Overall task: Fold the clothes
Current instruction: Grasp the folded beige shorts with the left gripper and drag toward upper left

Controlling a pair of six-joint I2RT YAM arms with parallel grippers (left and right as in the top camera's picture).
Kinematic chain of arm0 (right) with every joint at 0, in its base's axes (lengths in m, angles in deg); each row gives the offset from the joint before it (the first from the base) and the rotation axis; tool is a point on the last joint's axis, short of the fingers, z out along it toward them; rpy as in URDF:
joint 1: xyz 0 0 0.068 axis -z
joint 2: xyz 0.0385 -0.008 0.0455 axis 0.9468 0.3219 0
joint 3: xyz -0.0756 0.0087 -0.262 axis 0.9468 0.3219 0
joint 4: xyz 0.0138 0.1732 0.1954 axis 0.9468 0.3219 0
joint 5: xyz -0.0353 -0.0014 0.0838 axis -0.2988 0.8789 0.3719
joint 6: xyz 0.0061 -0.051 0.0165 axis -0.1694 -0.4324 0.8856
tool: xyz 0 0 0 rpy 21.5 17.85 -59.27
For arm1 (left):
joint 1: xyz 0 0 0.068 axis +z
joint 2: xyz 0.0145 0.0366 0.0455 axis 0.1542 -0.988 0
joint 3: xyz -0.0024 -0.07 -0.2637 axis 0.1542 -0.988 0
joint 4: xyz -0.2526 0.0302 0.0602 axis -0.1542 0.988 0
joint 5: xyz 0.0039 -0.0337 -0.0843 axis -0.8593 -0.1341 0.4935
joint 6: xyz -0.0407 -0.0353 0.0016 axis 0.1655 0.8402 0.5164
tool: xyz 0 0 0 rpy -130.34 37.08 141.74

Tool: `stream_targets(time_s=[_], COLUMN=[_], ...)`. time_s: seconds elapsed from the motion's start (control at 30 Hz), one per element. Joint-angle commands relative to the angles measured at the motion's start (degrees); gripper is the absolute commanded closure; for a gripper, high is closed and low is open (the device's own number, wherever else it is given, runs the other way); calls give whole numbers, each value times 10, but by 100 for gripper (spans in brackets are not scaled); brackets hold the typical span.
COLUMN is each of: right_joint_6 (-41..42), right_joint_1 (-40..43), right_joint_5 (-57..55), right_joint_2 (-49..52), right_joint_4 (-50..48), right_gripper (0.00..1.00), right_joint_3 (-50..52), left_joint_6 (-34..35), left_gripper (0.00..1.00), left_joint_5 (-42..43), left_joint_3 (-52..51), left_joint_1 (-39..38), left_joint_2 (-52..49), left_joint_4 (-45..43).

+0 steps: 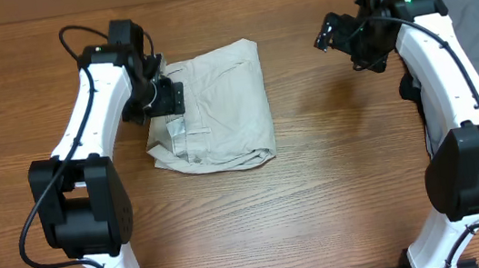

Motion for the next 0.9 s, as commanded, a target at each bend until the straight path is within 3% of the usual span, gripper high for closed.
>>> stream_targets(time_s=[0.0, 0.2, 0.33, 0.43, 0.57, 0.87], right_joint_6=[-14, -14, -14, -14, -14, -12], right_joint_1=[1, 1, 1, 1, 1, 1], right_joint_5=[-13, -13, -13, -13, -17, -41], right_joint_2=[-8, -8, -8, -8, -8, -8], right_joint_4=[-1, -1, 0, 3, 6, 23], right_gripper=[0, 0, 0, 0, 0, 0], right_joint_3=[-6, -6, -6, -6, -6, -6], left_joint_6=[30, 59, 75, 82, 123, 297], left_gripper=[13, 19, 32, 50, 93, 96], left_joint_5=[-13, -12, -12, -13, -24, -77], left_joint_3=[-41, -105, -136, -164, -195, -207], left_joint_1=[0, -4, -17, -35, -53, -27], left_joint_2=[-6, -6, -7, -7, -7, -7], left_joint_4=[-24, -103, -154, -197, -245, -306])
